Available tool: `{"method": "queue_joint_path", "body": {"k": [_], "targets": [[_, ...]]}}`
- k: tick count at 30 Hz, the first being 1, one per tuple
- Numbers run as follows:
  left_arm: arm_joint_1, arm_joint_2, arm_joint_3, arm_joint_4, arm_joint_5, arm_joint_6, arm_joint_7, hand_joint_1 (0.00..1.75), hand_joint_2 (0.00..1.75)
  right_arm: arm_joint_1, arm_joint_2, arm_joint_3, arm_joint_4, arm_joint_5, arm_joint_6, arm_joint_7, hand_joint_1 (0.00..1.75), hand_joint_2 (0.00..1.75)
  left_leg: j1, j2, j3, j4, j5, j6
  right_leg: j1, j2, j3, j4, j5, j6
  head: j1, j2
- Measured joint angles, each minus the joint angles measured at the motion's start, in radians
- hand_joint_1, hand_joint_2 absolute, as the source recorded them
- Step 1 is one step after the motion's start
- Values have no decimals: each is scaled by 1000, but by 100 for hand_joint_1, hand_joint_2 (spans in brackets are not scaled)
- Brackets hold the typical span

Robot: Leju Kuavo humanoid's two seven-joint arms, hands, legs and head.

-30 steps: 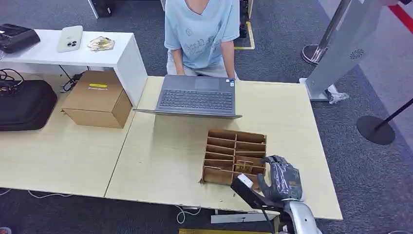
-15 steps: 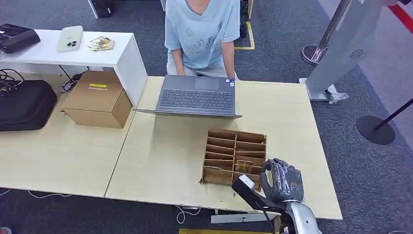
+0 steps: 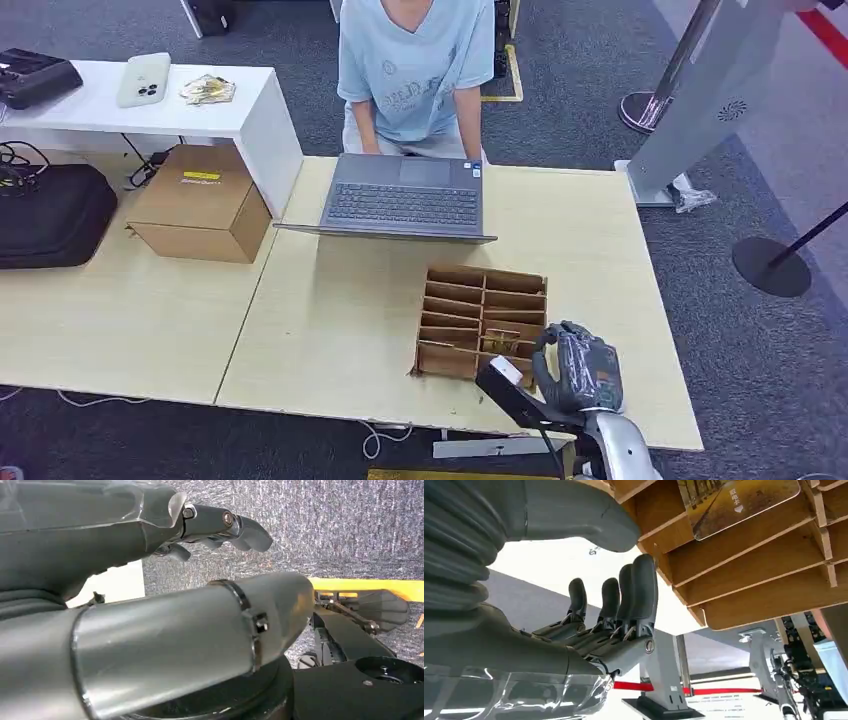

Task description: Pass the card to the sensor for recognition and then transmit it.

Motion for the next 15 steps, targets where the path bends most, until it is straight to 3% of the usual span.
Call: {"method": "queue_joint_path", "body": {"k": [3,4,5,9,11,15], "targets": [[0,0,0,0,-1,0,0,0,0,0,0,0,0,0,0,0,117,175,0,0,0,0,0,0,0,0,0,0,0,0,0,0],[0,0,0,0,-1,0,0,0,0,0,0,0,0,0,1,0,86,175,0,0,0,0,0,0,0,0,0,0,0,0,0,0],[0,0,0,0,-2,0,0,0,0,0,0,0,0,1,1,0,79,175,0,0,0,0,0,0,0,0,0,0,0,0,0,0],[0,0,0,0,-3,0,0,0,0,0,0,0,0,6,1,0,80,175,0,0,0,0,0,0,0,0,0,0,0,0,0,0],[0,0,0,0,-3,0,0,0,0,0,0,0,0,7,1,0,99,175,0,0,0,0,0,0,0,0,0,0,0,0,0,0],[0,0,0,0,-3,0,0,0,0,0,0,0,0,12,1,0,93,175,0,0,0,0,0,0,0,0,0,0,0,0,0,0]]}}
